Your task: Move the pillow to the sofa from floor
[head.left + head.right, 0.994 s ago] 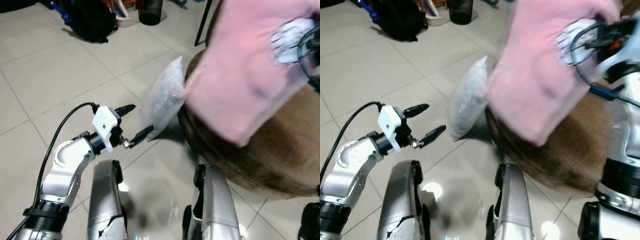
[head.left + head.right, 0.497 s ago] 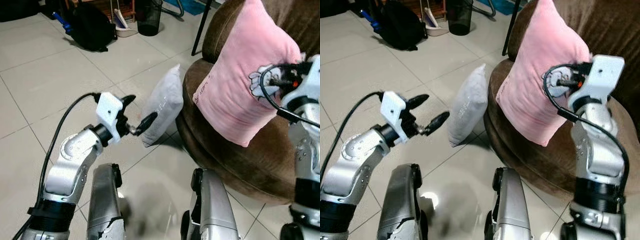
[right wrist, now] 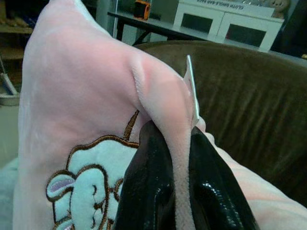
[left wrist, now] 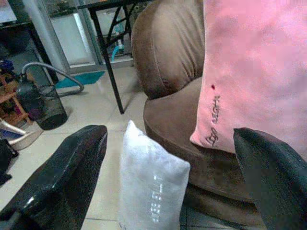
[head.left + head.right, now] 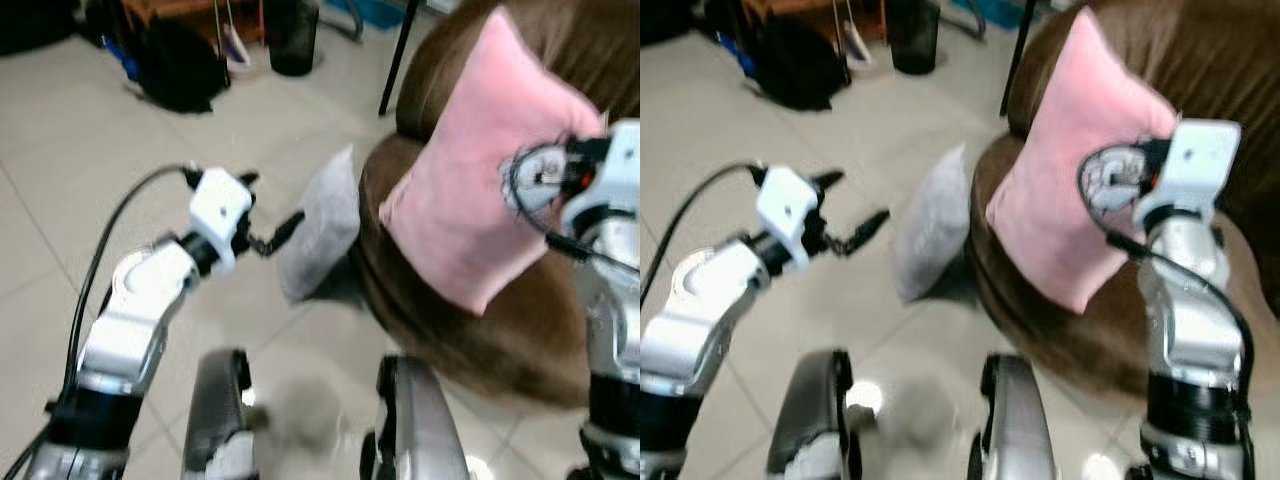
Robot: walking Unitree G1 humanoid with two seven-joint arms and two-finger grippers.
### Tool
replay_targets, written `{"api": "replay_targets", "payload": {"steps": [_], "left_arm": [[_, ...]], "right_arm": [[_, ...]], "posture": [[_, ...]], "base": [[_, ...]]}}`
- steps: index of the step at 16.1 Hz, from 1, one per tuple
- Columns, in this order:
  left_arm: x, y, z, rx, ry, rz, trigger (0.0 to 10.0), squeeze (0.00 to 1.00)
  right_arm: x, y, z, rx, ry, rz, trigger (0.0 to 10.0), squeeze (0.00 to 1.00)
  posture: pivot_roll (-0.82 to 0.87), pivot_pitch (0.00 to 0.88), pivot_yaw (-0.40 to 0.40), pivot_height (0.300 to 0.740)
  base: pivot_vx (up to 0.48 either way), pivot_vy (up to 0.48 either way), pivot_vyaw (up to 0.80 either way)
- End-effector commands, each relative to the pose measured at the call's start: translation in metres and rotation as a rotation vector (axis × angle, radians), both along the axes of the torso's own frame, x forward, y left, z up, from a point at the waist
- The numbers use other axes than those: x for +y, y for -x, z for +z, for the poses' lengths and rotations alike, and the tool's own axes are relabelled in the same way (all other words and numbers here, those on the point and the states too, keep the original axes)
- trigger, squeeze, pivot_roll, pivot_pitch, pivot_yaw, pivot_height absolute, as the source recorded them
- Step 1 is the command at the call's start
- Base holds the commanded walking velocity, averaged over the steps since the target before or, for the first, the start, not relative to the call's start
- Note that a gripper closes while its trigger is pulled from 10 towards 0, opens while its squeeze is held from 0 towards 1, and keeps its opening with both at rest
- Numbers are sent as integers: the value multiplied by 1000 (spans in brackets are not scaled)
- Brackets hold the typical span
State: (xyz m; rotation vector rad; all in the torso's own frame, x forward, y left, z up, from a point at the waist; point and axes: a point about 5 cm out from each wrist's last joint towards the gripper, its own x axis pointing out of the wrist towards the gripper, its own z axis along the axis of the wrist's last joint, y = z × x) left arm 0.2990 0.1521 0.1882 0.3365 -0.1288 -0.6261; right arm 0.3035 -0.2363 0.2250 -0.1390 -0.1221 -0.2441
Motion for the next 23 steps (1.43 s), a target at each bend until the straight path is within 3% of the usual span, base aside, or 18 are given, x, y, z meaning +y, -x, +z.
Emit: {"api": "replay_targets", "payload": {"steps": [1, 3, 7, 14, 18, 23], "left_arm": [[-7, 2, 1, -1, 24, 0, 10000, 0], [-10, 0, -5, 55, 87, 58, 10000, 0], [-16, 6, -19, 87, 33, 54, 10000, 0], [-17, 5, -19, 75, 36, 75, 10000, 0], [-23, 4, -17, 2, 23, 58, 10000, 0], [-25, 2, -15, 26, 78, 33, 10000, 0]], "right_arm": [[2, 5, 3, -16, 14, -7, 10000, 0], [5, 8, 1, -14, 9, -6, 10000, 0], [8, 16, -10, 19, 8, -8, 10000, 0], [12, 31, -25, 46, -20, -35, 10000, 0], [16, 33, -38, 105, -71, -19, 10000, 0], [15, 38, -43, 99, -125, -61, 10000, 0]], "posture": [[72, 69, -81, 619], [64, 60, -70, 639], [52, 50, -65, 679], [49, 39, -40, 740], [47, 45, -32, 740], [50, 53, -22, 740]], "base": [[0, 0, 0], [0, 0, 0], [0, 0, 0], [0, 0, 0], [0, 0, -164], [110, 0, -800]]}}
